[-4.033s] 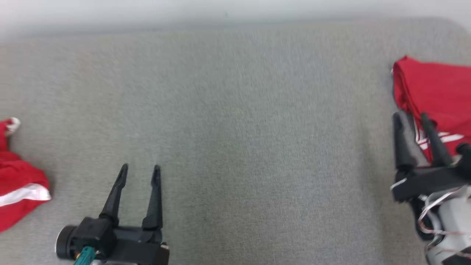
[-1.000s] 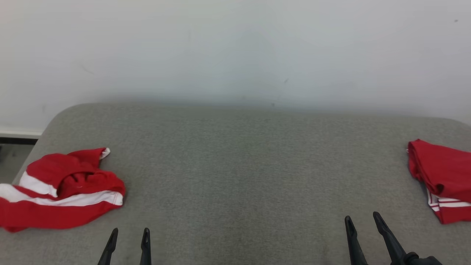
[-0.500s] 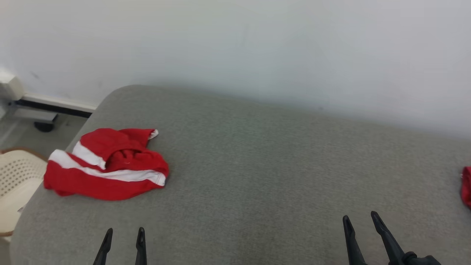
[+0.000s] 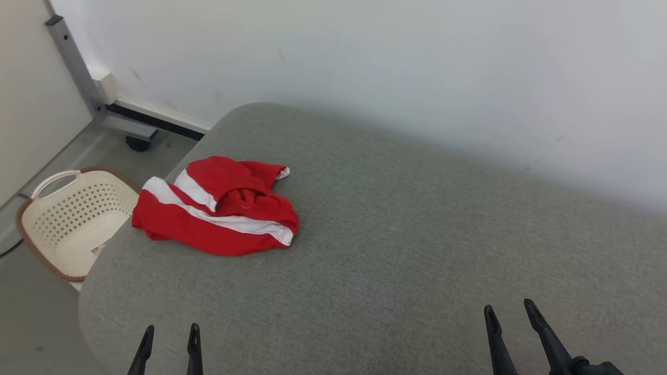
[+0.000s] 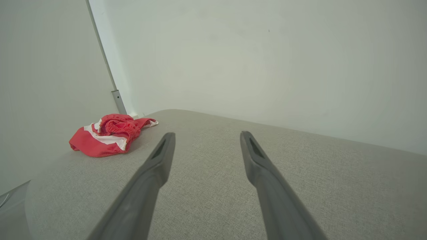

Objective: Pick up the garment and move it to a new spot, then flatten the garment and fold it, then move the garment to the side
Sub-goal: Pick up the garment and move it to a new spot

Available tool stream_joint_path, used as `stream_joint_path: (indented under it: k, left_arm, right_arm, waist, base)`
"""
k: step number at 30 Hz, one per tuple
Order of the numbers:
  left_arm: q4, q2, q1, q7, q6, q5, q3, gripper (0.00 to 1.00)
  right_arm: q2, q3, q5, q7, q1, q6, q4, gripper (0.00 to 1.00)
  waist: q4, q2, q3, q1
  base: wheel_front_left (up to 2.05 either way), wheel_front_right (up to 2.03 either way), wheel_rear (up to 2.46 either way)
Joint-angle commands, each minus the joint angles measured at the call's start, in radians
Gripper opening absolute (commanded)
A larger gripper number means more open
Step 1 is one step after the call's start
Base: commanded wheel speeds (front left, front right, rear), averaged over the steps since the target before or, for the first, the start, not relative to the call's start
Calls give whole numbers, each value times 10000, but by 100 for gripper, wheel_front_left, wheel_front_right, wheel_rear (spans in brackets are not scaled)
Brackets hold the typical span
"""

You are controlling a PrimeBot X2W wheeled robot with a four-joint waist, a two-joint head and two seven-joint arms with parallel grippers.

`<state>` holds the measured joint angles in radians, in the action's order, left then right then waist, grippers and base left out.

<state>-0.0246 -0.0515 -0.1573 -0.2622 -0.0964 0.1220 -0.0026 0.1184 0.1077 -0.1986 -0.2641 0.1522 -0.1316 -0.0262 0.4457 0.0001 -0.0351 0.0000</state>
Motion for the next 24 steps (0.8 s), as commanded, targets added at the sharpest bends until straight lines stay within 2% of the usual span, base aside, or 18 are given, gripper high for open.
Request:
stream_joint_path:
  k: [1, 15, 24]
  left_arm:
    - [40, 17, -100, -23, 43, -10, 18, 100]
    - [142, 17, -34, -23, 212, 156, -19, 100]
    - [-562, -31, 1761, -23, -63, 255, 179, 100]
  right_arm:
    - [22, -6, 60, -7, 43, 21, 20, 100]
    - [275, 217, -16, -7, -153, 21, -59, 100]
    - [770, 190, 84, -7, -267, 21, 62, 100]
  waist:
    - [359, -1, 47, 0]
    - [534, -1, 187, 0]
    - [448, -1, 813, 0]
  base:
    - [0, 0, 0]
    - [0, 0, 0]
    - [0, 0, 0]
